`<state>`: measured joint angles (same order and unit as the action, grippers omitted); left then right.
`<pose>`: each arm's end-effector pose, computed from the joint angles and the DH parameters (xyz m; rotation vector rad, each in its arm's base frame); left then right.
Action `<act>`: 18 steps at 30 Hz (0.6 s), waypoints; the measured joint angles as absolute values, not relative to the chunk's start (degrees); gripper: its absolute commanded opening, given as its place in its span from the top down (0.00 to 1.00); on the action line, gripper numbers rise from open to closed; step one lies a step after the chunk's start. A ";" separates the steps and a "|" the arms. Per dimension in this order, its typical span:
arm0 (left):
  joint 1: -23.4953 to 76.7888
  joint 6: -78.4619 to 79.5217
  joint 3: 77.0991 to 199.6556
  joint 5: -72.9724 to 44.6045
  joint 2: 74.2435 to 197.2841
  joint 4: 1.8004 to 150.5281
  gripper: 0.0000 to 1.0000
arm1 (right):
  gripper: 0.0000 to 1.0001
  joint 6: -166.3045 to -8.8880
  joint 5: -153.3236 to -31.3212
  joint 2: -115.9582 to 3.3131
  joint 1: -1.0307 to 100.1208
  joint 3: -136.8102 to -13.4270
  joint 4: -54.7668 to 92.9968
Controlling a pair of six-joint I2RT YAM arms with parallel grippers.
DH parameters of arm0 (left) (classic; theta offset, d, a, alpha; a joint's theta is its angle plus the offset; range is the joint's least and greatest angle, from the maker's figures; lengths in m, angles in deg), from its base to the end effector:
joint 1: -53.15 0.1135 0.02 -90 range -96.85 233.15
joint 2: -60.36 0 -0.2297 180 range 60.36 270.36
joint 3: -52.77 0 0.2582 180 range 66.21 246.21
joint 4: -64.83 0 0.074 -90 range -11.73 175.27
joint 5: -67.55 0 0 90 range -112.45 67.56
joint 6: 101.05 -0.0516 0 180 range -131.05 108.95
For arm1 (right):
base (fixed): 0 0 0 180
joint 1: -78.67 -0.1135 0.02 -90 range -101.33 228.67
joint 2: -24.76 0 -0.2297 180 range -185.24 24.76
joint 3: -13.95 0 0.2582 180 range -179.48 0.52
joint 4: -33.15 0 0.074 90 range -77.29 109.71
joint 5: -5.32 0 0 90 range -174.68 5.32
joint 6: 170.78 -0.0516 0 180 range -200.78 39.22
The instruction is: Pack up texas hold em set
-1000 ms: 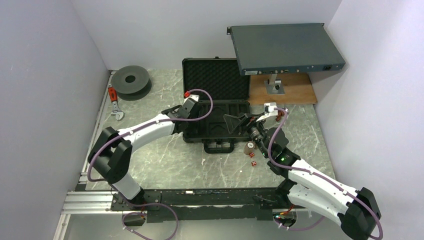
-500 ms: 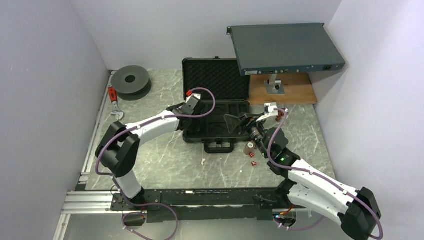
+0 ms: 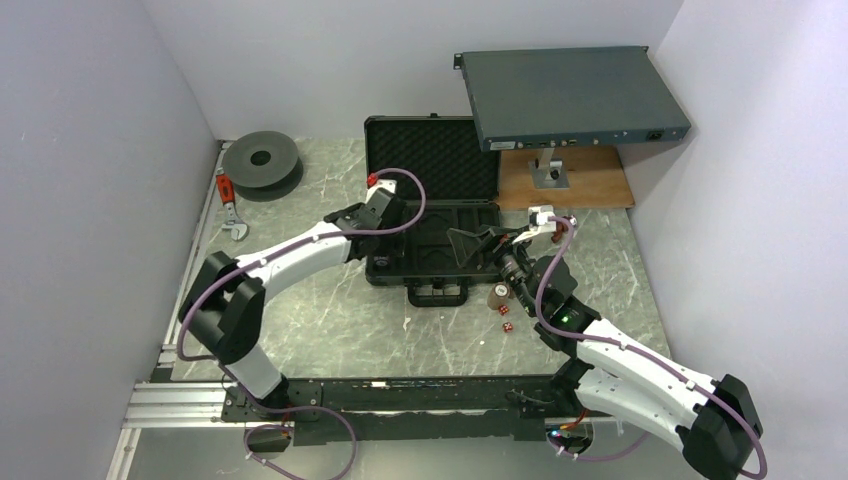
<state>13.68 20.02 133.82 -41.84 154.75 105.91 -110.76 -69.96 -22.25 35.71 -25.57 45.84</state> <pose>0.2889 -0.2157 0.1832 0.0454 2.4480 -0.1120 0.1866 0.1558 0.2591 0.0420 1.5398 0.8344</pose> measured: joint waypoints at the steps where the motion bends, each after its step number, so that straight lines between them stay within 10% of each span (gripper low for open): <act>1: 13.68 20.02 133.69 -41.87 154.16 105.91 0.31 | 0.00 -110.74 -69.94 -22.25 35.69 -25.57 45.88; 11: 10.93 20.50 129.49 -42.17 145.26 106.41 0.88 | 0.00 -110.34 -69.83 -22.27 35.56 -25.57 45.88; 18: 9.84 21.42 126.78 -42.24 144.61 106.80 0.96 | 0.00 -110.32 -69.72 -22.57 35.56 -25.57 45.88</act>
<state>9.84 21.42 126.78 -42.24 144.61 106.80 -110.32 -69.72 -22.57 35.56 -25.57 45.88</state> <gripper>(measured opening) 0.055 0.993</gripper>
